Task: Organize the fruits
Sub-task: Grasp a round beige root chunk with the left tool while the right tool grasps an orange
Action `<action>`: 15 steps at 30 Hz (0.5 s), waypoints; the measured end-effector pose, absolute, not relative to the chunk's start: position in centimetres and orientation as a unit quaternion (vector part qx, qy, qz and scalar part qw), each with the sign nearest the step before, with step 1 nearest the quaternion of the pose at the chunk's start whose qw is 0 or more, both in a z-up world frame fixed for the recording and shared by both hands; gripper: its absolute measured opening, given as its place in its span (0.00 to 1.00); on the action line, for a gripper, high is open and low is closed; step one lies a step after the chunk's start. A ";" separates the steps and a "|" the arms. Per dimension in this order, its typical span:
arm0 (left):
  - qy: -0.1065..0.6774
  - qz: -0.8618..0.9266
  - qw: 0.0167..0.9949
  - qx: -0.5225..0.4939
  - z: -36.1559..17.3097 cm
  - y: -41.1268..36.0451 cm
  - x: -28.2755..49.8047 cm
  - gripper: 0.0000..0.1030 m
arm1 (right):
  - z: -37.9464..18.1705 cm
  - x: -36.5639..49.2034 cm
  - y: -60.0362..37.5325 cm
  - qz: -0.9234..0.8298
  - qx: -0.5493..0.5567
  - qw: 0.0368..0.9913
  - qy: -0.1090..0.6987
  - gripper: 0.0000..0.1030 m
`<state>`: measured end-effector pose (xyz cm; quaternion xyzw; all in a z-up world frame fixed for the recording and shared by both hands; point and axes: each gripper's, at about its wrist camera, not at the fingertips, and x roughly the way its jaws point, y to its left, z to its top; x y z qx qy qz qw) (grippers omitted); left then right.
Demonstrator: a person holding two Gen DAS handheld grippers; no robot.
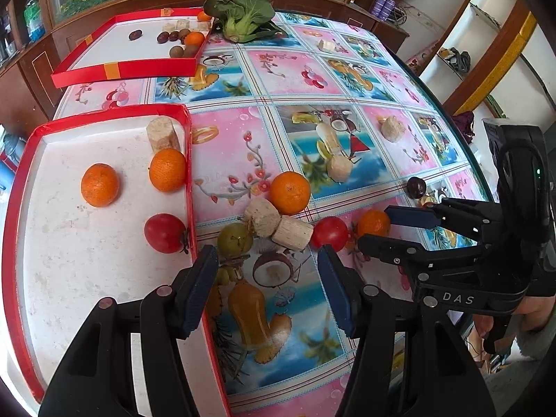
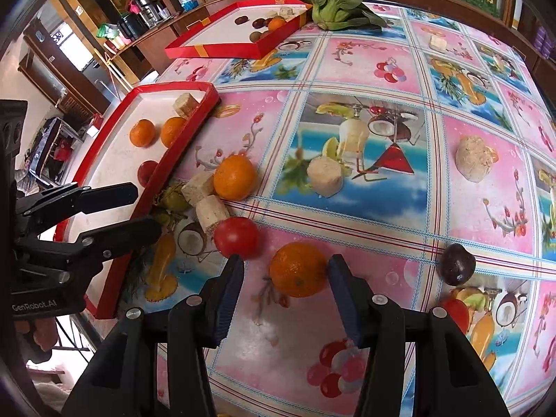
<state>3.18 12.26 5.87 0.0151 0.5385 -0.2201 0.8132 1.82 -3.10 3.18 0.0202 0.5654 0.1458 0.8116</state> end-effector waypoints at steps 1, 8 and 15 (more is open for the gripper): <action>0.539 -0.220 0.813 0.014 5.8 12.2 3.2 0.56 | 3.1 1.8 -3.3 0.144 0.022 0.811 0.567 0.51; 0.542 -0.221 0.811 0.015 6.1 11.1 5.1 0.56 | 2.2 1.8 -4.4 0.121 0.031 0.806 0.578 0.36; 0.553 -0.233 0.799 0.041 5.6 8.1 7.8 0.56 | 1.9 1.5 -5.2 0.119 0.056 0.803 0.581 0.33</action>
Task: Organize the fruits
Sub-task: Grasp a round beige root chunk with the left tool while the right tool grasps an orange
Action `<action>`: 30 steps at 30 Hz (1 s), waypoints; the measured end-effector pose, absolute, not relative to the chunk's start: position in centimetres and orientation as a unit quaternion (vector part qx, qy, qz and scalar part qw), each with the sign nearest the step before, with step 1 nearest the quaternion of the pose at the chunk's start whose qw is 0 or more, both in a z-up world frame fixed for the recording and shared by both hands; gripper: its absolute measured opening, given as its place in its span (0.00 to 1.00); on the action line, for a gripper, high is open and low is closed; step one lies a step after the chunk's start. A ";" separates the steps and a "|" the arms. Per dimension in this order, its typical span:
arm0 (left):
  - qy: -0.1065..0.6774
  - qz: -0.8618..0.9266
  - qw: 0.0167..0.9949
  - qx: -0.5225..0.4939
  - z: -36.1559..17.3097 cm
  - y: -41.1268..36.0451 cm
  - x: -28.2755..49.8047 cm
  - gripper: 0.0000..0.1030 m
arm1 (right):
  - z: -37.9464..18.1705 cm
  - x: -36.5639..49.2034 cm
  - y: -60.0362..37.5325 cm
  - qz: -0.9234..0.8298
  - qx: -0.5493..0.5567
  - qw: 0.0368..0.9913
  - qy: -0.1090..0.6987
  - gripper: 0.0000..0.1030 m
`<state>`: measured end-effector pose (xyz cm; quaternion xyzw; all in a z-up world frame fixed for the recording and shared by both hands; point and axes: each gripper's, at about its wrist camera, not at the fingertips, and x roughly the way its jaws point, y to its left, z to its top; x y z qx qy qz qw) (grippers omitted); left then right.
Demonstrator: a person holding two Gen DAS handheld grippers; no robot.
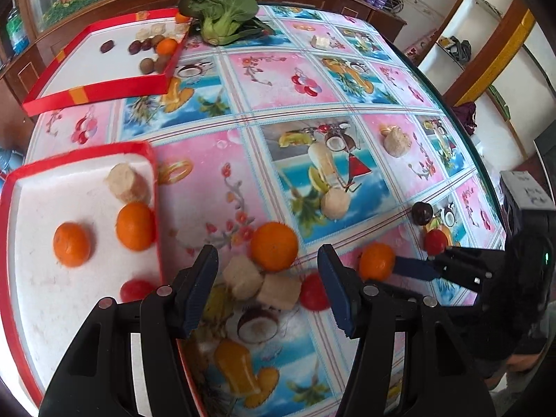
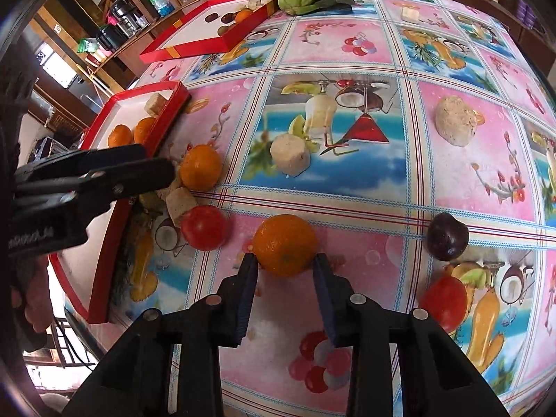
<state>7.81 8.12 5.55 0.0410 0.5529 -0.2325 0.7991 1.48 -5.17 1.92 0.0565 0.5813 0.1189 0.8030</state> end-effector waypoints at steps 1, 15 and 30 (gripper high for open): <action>0.553 -0.235 0.798 0.044 5.5 7.8 8.0 0.56 | 1.9 1.5 -5.2 0.119 0.059 0.803 0.581 0.33; 0.572 -0.287 0.764 0.089 3.9 0.8 10.0 0.50 | 2.1 1.0 -5.6 0.121 0.075 0.808 0.571 0.32; 0.574 -0.299 0.759 0.071 3.7 0.6 10.0 0.22 | 2.8 0.3 -7.3 0.116 0.099 0.811 0.565 0.31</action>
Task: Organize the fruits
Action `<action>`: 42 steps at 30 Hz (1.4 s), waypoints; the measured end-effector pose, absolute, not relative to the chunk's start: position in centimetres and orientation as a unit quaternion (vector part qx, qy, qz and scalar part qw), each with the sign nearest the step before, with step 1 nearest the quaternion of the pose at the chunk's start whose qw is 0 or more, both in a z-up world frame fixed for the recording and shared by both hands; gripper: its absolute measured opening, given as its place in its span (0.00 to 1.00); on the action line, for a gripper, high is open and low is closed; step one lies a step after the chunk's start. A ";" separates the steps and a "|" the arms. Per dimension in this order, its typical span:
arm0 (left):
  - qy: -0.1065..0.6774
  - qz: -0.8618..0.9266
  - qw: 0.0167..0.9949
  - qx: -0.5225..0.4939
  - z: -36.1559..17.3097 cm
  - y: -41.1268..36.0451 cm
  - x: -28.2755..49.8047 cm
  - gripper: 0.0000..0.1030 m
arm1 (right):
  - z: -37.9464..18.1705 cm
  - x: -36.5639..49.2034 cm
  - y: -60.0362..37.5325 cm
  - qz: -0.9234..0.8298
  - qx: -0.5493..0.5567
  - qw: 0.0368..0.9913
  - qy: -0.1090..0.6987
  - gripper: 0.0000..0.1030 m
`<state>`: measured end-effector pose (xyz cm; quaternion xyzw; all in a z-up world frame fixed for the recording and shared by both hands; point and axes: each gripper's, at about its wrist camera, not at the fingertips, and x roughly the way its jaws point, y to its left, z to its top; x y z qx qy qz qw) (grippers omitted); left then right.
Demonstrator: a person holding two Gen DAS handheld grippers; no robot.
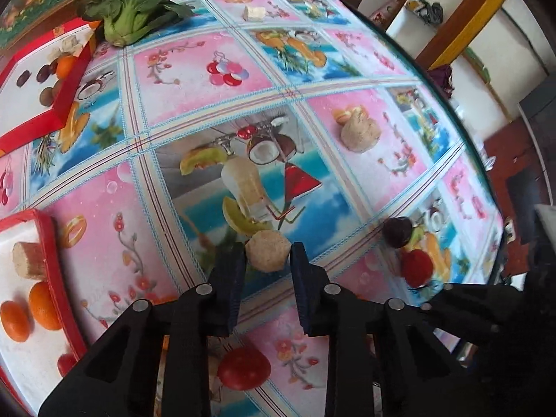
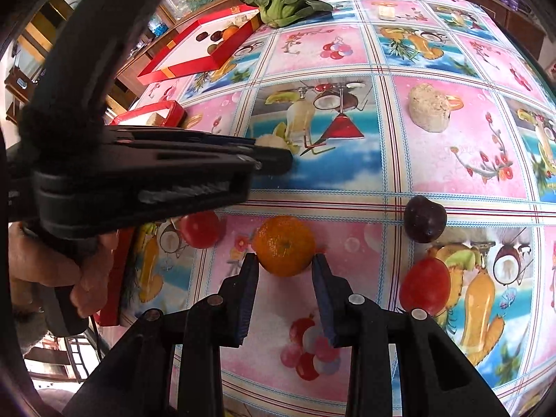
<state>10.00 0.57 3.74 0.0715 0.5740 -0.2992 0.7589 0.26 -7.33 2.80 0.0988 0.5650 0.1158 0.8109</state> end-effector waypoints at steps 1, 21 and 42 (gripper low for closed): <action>0.570 -0.299 0.763 0.064 4.2 1.0 9.9 0.22 | 2.8 0.3 -7.3 0.117 0.099 0.811 0.565 0.31; 0.559 -0.230 0.795 -0.045 6.7 12.4 4.4 0.23 | 2.7 1.9 -5.0 0.135 0.074 0.807 0.571 0.36; 0.555 -0.152 0.811 -0.106 6.3 20.3 2.2 0.23 | 4.5 2.2 -3.7 0.138 0.064 0.823 0.548 0.33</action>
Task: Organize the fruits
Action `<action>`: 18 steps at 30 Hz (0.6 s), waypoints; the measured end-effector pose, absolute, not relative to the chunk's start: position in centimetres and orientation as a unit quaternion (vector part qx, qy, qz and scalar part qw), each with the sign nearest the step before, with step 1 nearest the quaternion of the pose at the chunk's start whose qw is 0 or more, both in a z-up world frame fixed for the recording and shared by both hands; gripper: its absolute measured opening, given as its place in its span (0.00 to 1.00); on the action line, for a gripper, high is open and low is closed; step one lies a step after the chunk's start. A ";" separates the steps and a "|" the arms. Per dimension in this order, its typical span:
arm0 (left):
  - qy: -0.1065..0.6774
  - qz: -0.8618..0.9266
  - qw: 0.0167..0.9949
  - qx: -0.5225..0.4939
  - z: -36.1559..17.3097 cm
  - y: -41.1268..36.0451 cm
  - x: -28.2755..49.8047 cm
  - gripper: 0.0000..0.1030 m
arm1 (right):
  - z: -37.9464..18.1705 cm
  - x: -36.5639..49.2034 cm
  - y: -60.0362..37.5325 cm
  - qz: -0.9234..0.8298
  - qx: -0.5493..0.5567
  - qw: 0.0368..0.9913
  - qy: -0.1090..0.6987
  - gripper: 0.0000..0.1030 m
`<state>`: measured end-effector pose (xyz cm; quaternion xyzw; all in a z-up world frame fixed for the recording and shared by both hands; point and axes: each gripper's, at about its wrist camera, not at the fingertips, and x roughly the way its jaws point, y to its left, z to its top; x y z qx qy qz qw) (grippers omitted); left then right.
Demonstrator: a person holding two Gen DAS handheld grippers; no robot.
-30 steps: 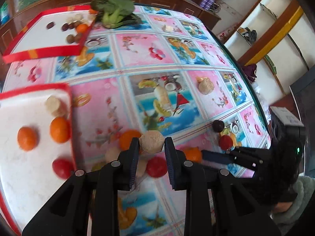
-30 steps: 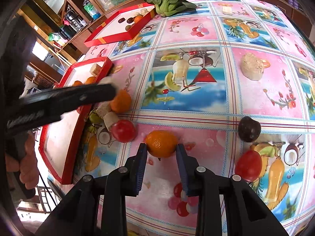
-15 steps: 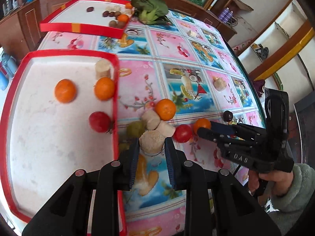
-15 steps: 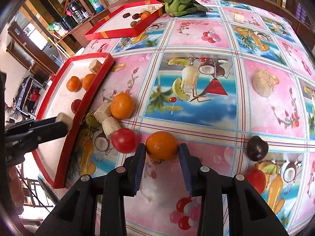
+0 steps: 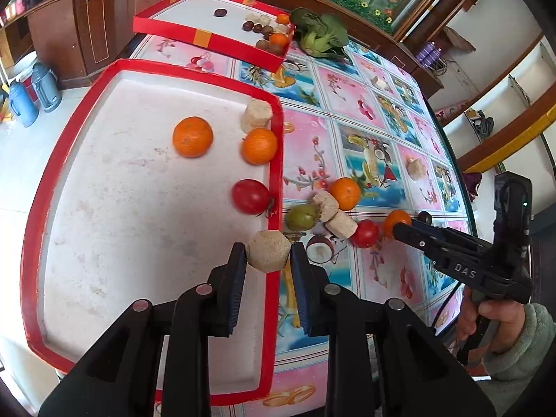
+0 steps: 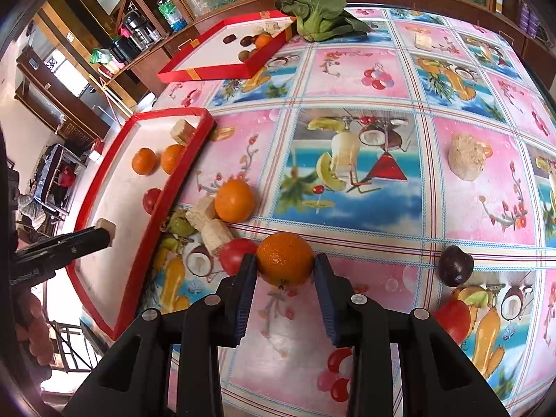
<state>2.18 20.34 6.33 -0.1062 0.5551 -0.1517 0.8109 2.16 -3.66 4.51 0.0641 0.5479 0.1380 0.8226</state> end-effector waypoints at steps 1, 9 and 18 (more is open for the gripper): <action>0.555 -0.150 0.811 -0.105 6.3 20.4 2.1 0.23 | 4.7 2.1 -3.5 0.141 0.065 0.823 0.547 0.33; 0.556 -0.145 0.814 -0.087 6.1 20.9 2.0 0.23 | 5.7 2.0 -1.5 0.159 0.067 0.820 0.545 0.33; 0.560 -0.128 0.816 -0.063 5.6 22.1 2.1 0.23 | 5.9 2.2 1.7 0.186 0.055 0.814 0.547 0.33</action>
